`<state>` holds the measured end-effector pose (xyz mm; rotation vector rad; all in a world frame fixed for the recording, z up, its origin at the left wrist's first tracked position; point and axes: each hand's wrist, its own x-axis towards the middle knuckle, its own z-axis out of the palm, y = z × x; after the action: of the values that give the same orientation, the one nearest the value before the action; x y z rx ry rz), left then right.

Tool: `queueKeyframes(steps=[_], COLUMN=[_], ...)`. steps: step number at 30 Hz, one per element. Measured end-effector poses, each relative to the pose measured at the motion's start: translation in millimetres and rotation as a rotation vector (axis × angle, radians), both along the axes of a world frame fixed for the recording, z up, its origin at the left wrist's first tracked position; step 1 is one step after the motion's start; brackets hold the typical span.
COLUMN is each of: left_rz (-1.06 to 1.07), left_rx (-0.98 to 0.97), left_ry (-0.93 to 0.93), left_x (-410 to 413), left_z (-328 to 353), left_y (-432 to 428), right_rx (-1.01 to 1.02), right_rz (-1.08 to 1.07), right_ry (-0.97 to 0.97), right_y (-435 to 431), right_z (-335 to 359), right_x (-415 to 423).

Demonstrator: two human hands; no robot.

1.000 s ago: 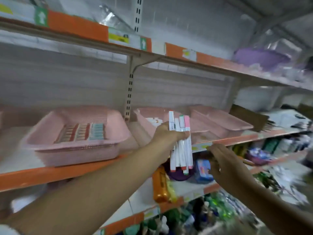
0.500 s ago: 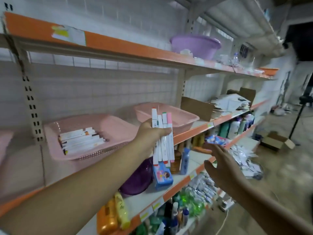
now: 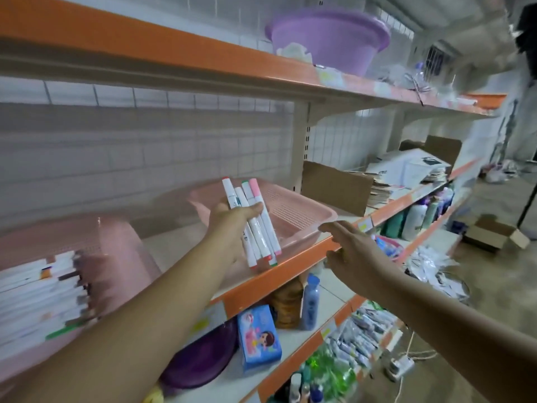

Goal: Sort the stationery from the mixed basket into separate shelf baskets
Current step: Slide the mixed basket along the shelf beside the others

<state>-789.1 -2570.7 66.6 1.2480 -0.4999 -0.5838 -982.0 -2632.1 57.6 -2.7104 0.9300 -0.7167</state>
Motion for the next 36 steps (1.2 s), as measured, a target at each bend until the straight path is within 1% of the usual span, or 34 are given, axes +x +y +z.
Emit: queueKeyframes(steps=[4, 8, 14, 17, 19, 22, 25, 28, 30, 31, 33, 35, 36], left_rz=[0.045, 0.097, 0.29, 0.382, 0.447, 0.529, 0.587, 0.593, 0.59, 0.576, 0.539, 0.472, 0.436], left_rx=[-0.018, -0.026, -0.069, -0.122, -0.121, -0.108, -0.083, 0.011, 0.152, 0.244, 0.474, 0.633, 0.744], left_ry=[-0.034, -0.018, 0.047, 0.065, 0.054, 0.033, 0.073, 0.086, 0.066, 0.025, -0.149, -0.38, -0.518], left_x=[11, 27, 54, 63, 68, 76, 89, 108, 125, 138, 162, 181, 187], left_z=[-5, -4, 18, 26, 29, 29, 28, 27, 30, 30, 31, 31, 30], left_y=[-22, -34, -22, 5, 28, 68, 109, 148, 169, 181, 203, 217, 218], right_rx=[-0.047, -0.097, -0.141, -0.128, -0.132, -0.138, -0.126, -0.111, -0.116, -0.115, -0.114, -0.119, -0.112], right_rz=[0.101, 0.233, 0.509, 0.681, 0.774, 0.885, 0.959, 0.989, 0.986, 0.975, 0.934, 0.888, 0.862], right_ry=[0.032, 0.0, -0.024, -0.03, -0.029, -0.044, -0.086, -0.05, -0.027, -0.006, 0.069, 0.138, 0.169], right_y=[-44, -85, -106, -94, -76, -37, 8, 48, 70, 79, 93, 101, 104], right_z=[-4, -2, 15, 17, 19, 19, 18, 14, 11, 10, 5, -3, -6], right_x=[29, 69, 145, 182, 203, 229, 251, 270, 282, 289, 302, 316, 322])
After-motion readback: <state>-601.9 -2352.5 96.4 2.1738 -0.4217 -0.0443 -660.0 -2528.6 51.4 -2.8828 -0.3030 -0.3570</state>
